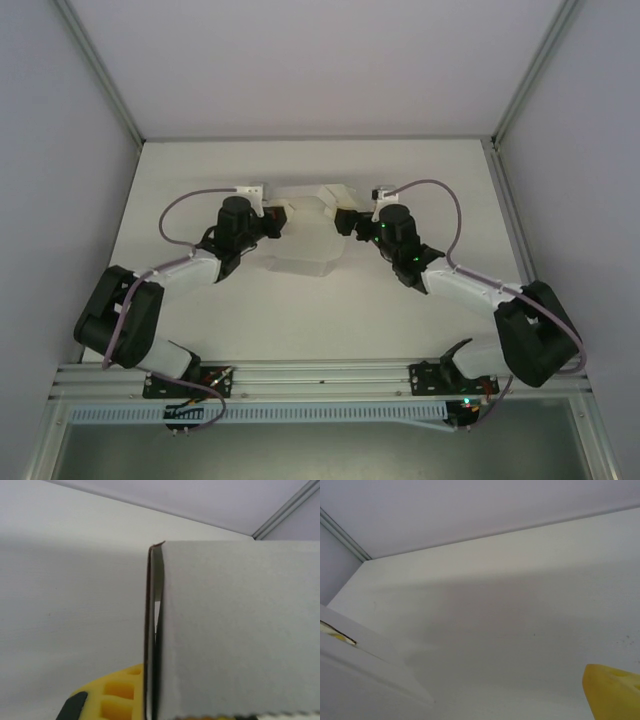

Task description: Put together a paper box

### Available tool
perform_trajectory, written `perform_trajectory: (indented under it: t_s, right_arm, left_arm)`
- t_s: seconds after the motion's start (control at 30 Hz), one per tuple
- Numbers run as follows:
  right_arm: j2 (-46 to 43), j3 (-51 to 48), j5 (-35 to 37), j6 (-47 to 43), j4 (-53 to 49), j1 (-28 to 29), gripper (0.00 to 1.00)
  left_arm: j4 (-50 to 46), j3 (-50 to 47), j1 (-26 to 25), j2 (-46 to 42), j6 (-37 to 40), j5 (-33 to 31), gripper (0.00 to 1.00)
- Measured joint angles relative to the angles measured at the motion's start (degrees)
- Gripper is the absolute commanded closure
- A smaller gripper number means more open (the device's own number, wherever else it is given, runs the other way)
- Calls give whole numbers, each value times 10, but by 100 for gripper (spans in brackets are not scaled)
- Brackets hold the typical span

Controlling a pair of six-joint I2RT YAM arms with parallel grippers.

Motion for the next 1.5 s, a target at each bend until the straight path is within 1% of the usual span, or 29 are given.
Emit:
perform_trajectory:
  t_s: [0.2, 0.27, 0.4, 0.6, 0.77, 0.83, 0.93, 1.07, 1.17, 1.3, 1.4, 1.5]
  right_arm:
    - [22, 31, 86, -28, -16, 39, 0]
    - [19, 33, 103, -33, -23, 45, 0]
    - [-5, 30, 116, -40, -45, 48, 0]
    - [-122, -16, 115, -49, -74, 49, 0]
    - [-230, -18, 113, -61, -129, 47, 0]
    - [-266, -18, 122, -60, -142, 39, 0]
    - [-296, -18, 142, -46, -158, 1, 0]
    - [-278, -12, 148, -24, -191, -62, 0]
    - [-231, 12, 126, -22, -211, -84, 0]
    - [-158, 54, 63, -31, -215, -88, 0]
    - [-110, 81, -11, -45, -211, -88, 0]
    - [-71, 93, -103, -60, -203, -87, 0]
  left_arm:
    - [-3, 0, 3, 0, -2, -11, 100]
    - [-2, 0, 3, 0, -2, -11, 100]
    - [-2, 0, 3, 0, -2, -6, 100]
    - [-3, 0, 16, 0, -2, -2, 100]
    - [-13, 0, 24, 0, -1, -1, 100]
    - [-16, 0, 24, 0, 0, 0, 100]
    - [-20, -1, 24, -1, 3, 6, 100]
    - [-23, -2, 24, -3, 12, 19, 100]
    - [-23, -2, 24, -4, 16, 28, 100]
    - [-24, -2, 24, -4, 18, 36, 100]
    - [-24, -2, 24, -4, 18, 39, 100]
    - [-24, -2, 24, -4, 18, 40, 100]
